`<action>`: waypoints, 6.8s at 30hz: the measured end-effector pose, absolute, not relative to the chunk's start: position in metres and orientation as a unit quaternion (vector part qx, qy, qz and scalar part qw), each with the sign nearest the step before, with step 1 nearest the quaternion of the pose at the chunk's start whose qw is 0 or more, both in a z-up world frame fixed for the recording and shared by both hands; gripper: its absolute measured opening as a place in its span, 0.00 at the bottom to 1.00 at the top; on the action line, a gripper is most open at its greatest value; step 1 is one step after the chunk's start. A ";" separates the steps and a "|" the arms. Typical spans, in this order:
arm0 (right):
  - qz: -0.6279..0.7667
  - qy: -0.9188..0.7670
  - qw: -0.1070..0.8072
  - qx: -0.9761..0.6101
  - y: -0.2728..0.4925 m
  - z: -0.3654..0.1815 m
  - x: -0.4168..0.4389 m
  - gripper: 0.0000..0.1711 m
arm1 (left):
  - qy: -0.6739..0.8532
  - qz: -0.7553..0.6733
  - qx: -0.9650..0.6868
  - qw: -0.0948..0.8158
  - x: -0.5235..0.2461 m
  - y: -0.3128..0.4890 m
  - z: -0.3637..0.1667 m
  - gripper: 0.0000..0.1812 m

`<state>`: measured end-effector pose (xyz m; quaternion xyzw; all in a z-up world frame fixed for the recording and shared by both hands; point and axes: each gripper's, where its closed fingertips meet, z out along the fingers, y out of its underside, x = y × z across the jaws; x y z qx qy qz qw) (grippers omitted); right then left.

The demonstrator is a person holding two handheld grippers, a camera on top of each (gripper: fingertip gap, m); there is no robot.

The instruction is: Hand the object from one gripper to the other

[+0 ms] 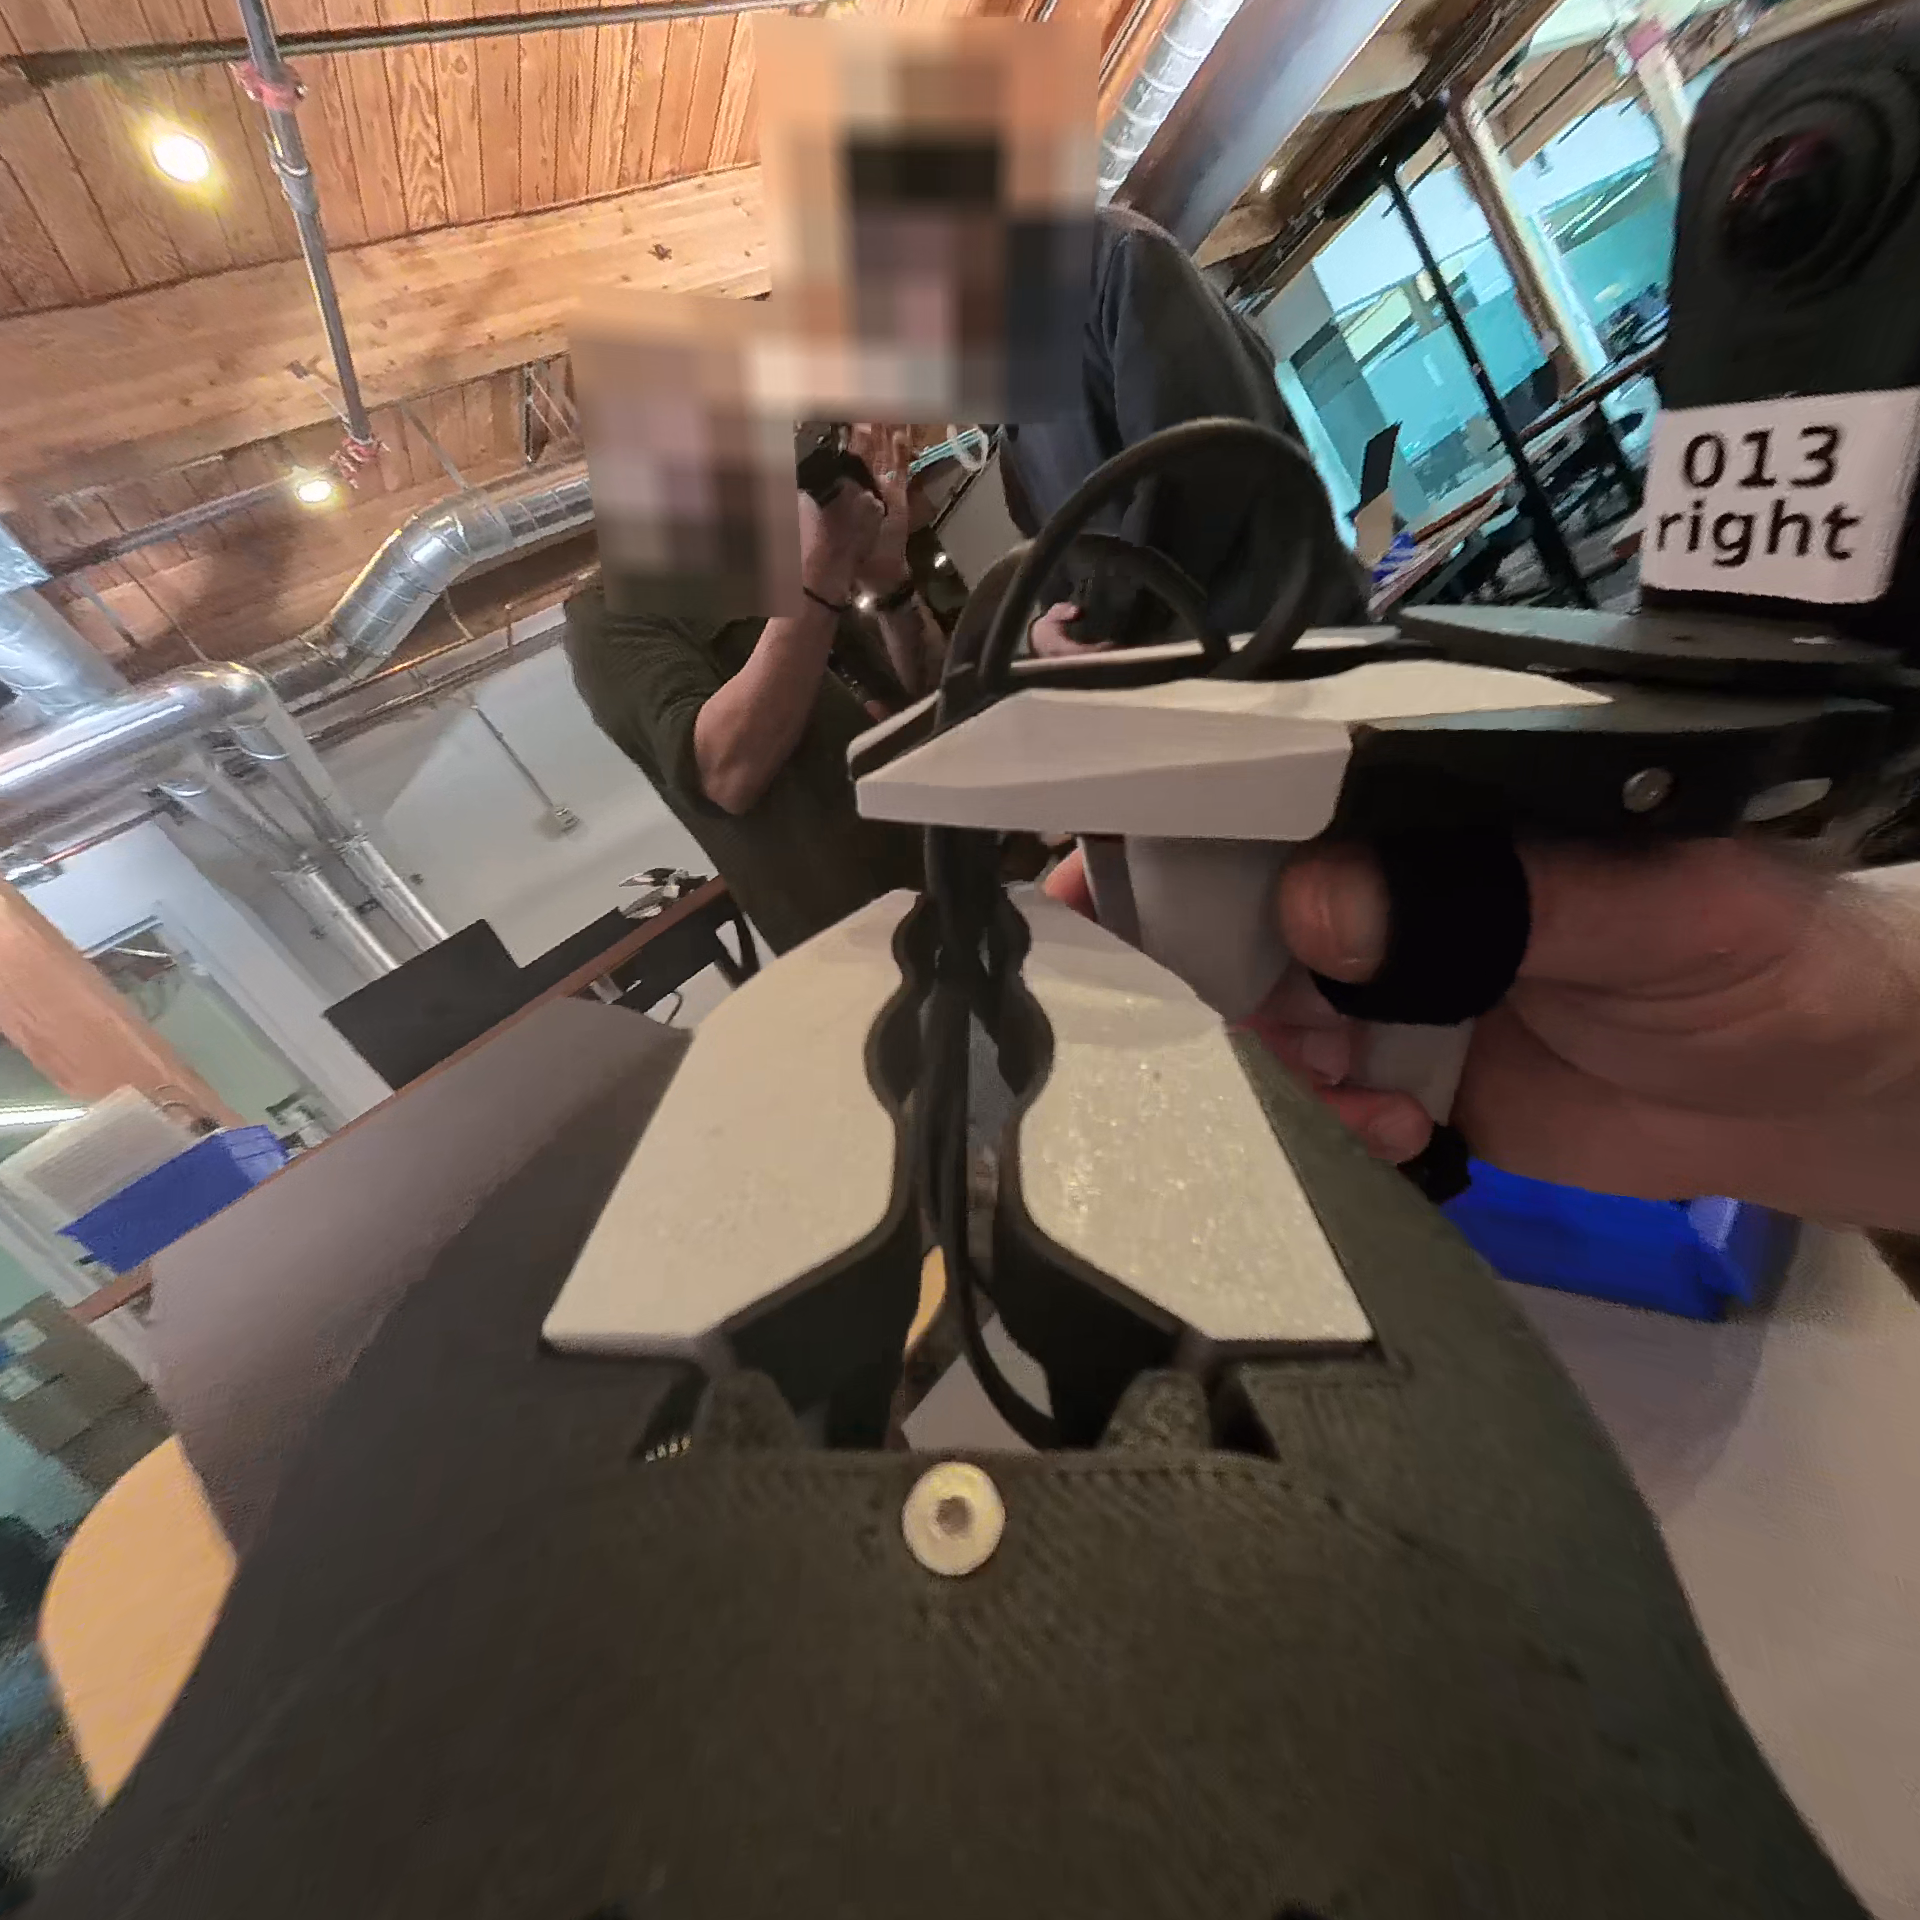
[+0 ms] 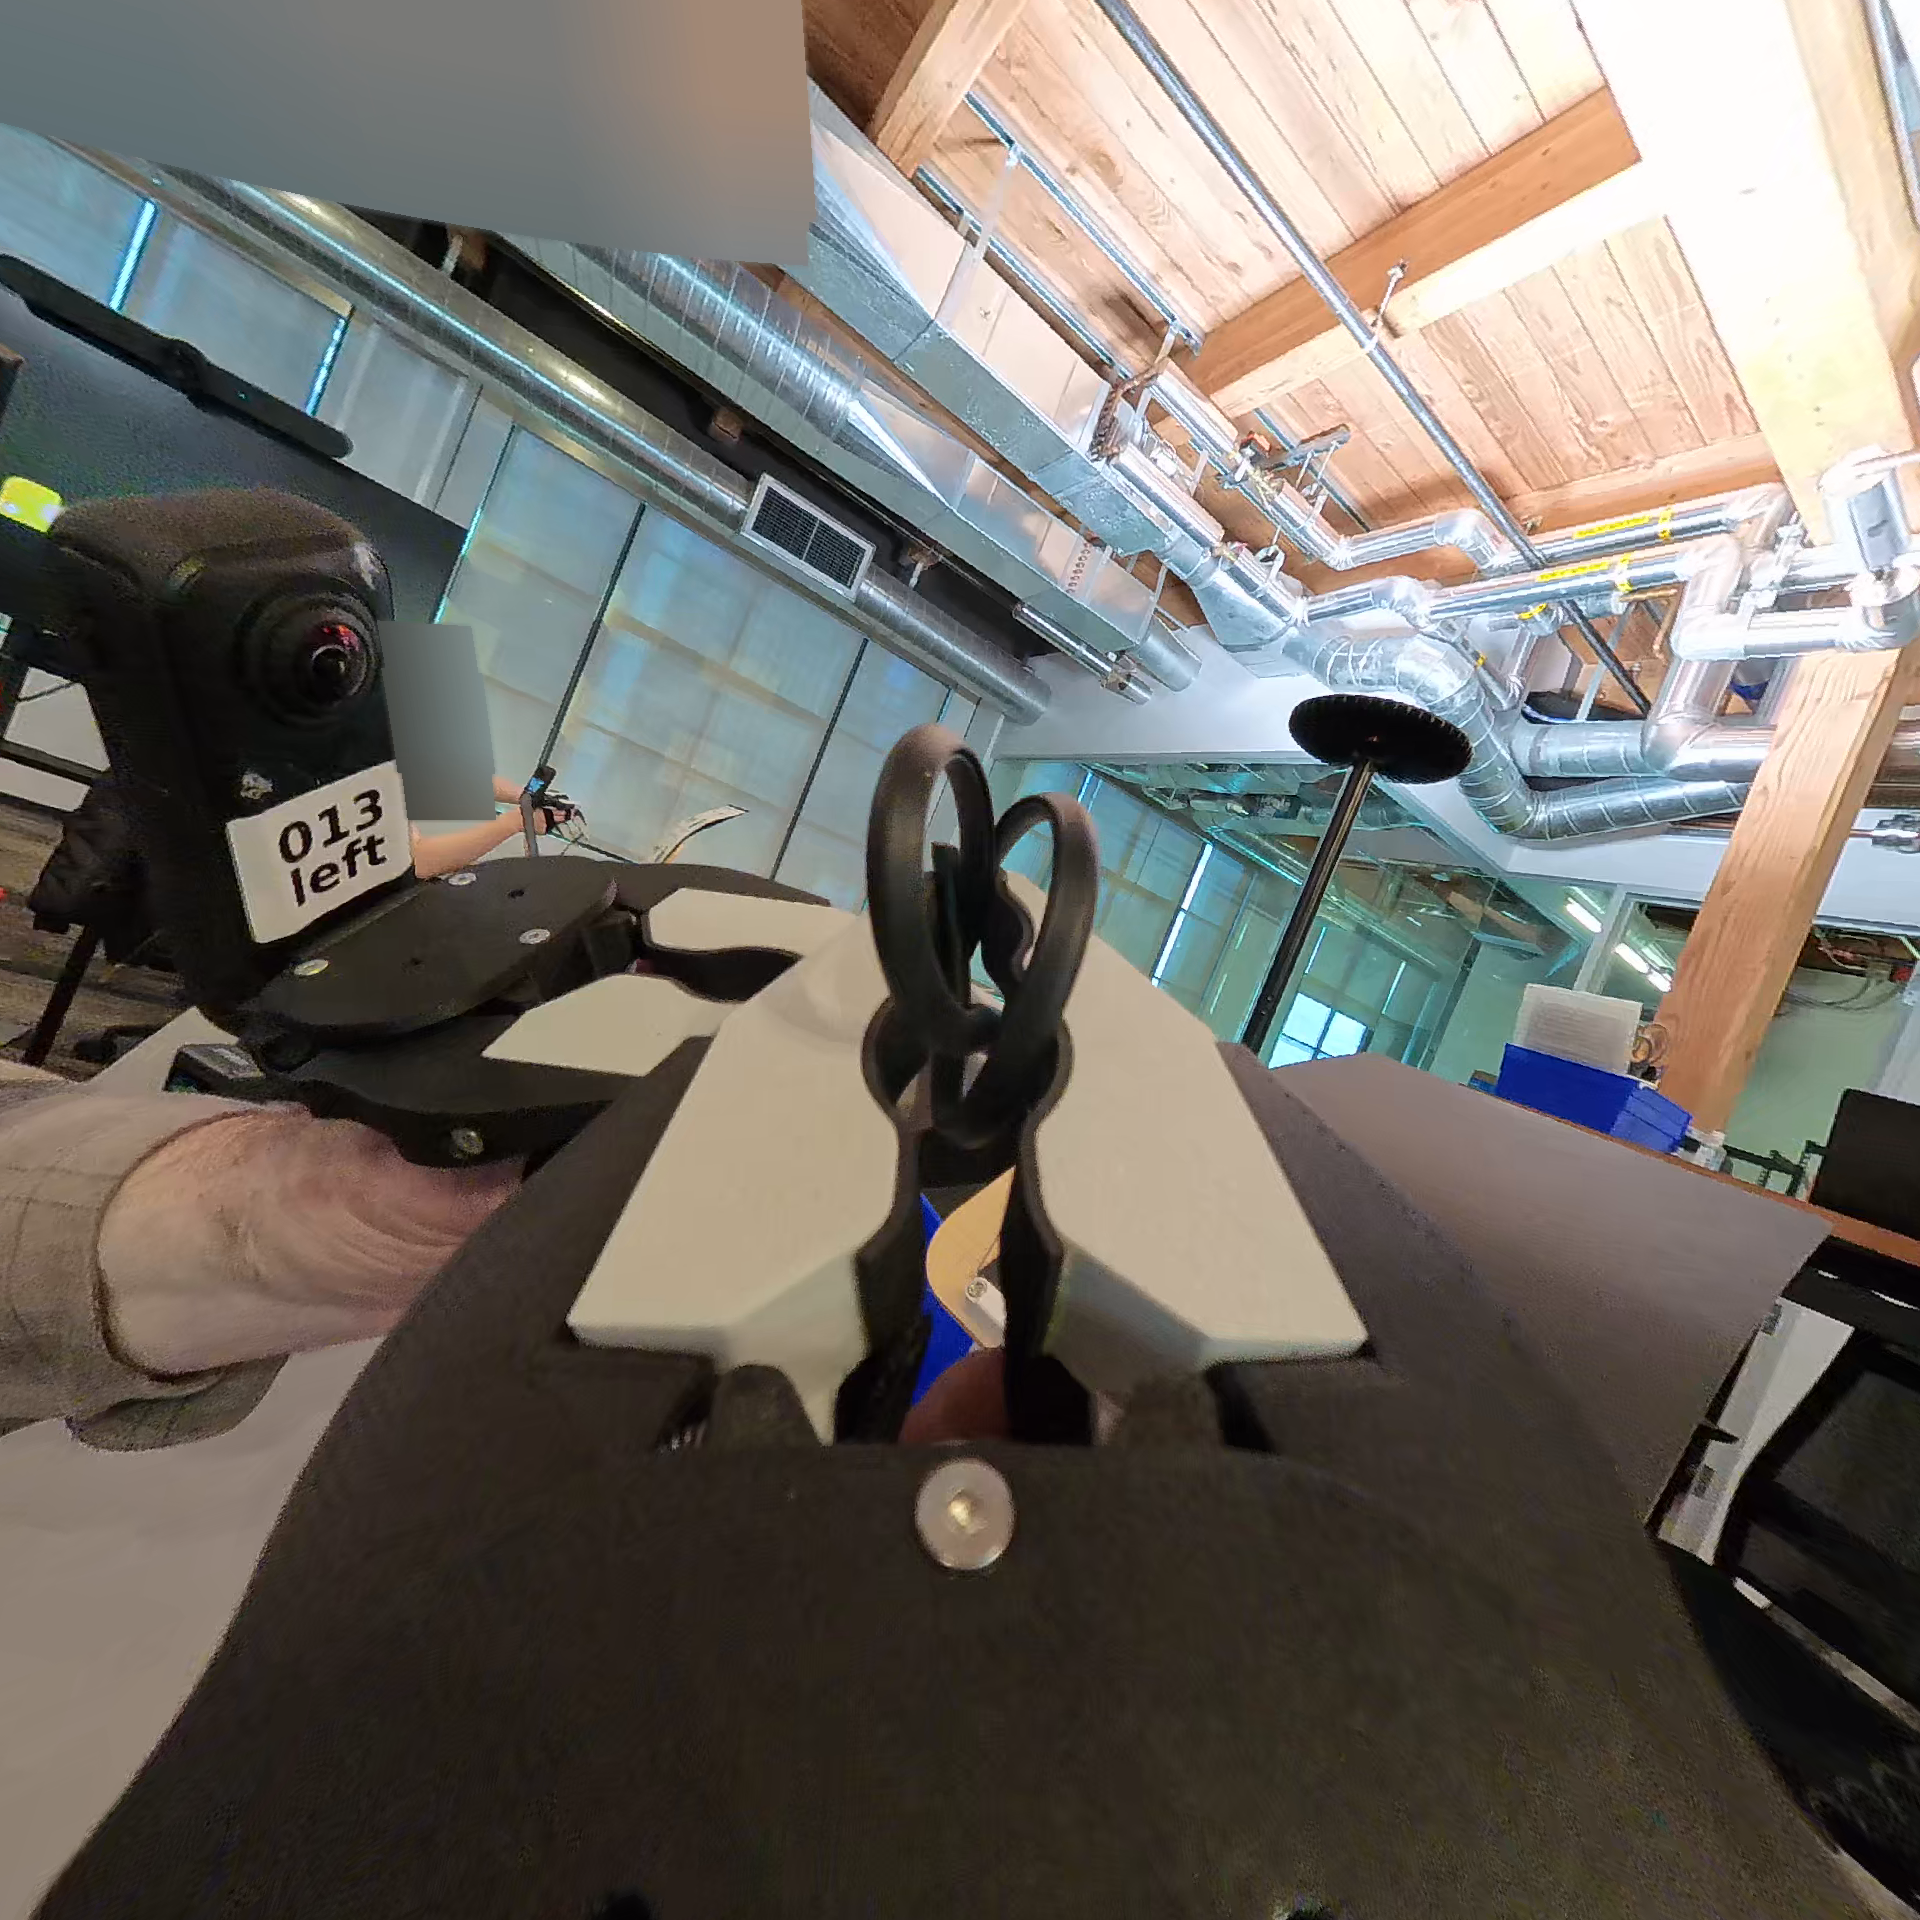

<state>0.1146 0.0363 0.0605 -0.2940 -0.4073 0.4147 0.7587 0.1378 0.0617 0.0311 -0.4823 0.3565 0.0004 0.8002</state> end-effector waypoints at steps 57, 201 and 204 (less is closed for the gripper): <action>0.432 -0.660 0.464 -0.403 -0.013 0.019 0.012 0.02 | 0.546 -0.316 -0.421 0.651 0.078 0.020 -0.029 0.01; -0.275 -0.655 0.612 -0.347 0.096 -0.044 0.065 0.03 | 0.191 -0.633 -0.504 0.556 0.063 0.070 -0.023 0.04; -0.233 -0.656 0.600 -0.394 0.097 -0.046 0.067 0.10 | 0.205 -0.618 -0.502 0.570 0.063 0.068 -0.022 0.04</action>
